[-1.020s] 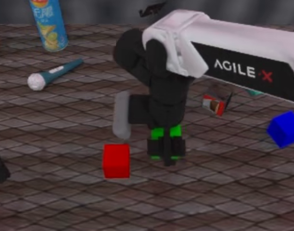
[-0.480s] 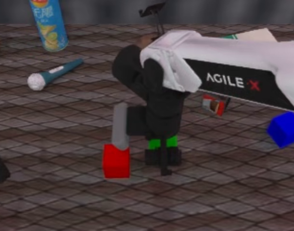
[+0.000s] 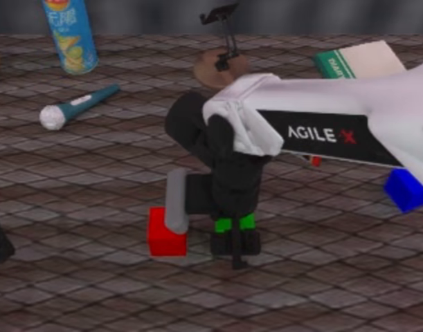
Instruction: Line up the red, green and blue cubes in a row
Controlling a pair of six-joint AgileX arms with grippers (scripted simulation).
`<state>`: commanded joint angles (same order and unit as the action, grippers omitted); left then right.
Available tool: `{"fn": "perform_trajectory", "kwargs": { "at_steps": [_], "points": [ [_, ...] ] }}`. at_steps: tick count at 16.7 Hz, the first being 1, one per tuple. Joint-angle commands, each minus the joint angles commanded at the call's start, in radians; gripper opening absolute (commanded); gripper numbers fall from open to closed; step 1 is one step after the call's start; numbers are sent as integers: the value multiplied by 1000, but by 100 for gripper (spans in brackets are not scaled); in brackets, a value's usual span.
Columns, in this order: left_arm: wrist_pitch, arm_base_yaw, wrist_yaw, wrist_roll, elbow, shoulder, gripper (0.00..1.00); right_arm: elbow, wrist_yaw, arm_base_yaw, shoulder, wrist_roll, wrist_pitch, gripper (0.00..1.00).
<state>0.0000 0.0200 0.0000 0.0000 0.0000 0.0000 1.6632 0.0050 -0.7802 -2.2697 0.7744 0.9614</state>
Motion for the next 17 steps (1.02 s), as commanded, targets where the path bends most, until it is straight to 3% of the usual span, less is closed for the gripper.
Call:
{"fn": "perform_trajectory", "kwargs": {
  "at_steps": [13, 17],
  "points": [
    [0, 0, 0, 0, 0, 0, 100, 0, 0, 0, 0, 0, 0, 98],
    [0, 0, 0, 0, 0, 0, 100, 0, 0, 0, 0, 0, 0, 100]
  ]
}}
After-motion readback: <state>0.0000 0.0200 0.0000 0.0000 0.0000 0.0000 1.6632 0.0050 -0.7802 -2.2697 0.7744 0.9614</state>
